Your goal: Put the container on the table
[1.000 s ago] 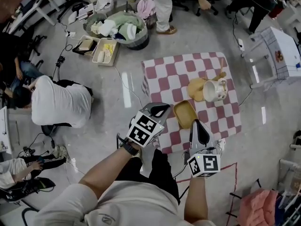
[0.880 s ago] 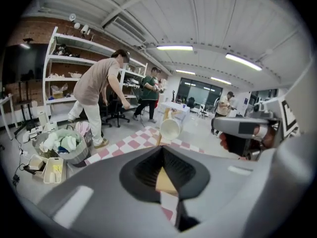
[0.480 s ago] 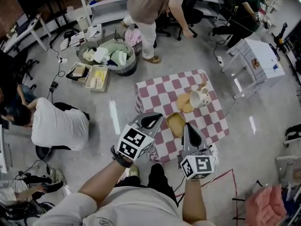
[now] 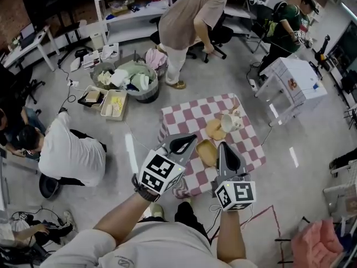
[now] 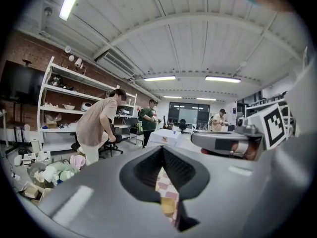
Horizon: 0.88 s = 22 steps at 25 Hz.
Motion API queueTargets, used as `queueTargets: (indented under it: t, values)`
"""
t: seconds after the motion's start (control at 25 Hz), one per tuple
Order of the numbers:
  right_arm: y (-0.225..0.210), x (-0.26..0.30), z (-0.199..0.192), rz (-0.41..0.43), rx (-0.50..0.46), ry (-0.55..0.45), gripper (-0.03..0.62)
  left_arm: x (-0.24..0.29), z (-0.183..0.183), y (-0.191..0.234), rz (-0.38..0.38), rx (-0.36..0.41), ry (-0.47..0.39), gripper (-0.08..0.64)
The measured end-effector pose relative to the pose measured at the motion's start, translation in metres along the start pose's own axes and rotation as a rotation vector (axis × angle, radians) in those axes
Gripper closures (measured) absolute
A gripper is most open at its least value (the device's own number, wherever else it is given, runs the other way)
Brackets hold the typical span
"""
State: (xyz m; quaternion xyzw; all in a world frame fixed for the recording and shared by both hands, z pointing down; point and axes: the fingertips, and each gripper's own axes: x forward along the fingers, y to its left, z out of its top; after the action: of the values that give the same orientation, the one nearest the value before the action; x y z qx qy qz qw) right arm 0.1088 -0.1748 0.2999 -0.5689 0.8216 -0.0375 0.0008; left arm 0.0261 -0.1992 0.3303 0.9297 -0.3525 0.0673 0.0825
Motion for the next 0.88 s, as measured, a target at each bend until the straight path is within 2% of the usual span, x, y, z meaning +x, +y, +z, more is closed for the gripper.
queueTargets:
  t: [0.48,0.88]
  values:
    - [0.02,-0.022,0.039,-0.02,-0.04,-0.059,0.583,-0.03,0.041,-0.015,-0.02,0.034,-0.084,0.554]
    - [0.03,-0.031,0.043,-0.024,-0.051,-0.072,0.583,-0.04,0.044,-0.022,-0.022,0.048,-0.098,0.554]
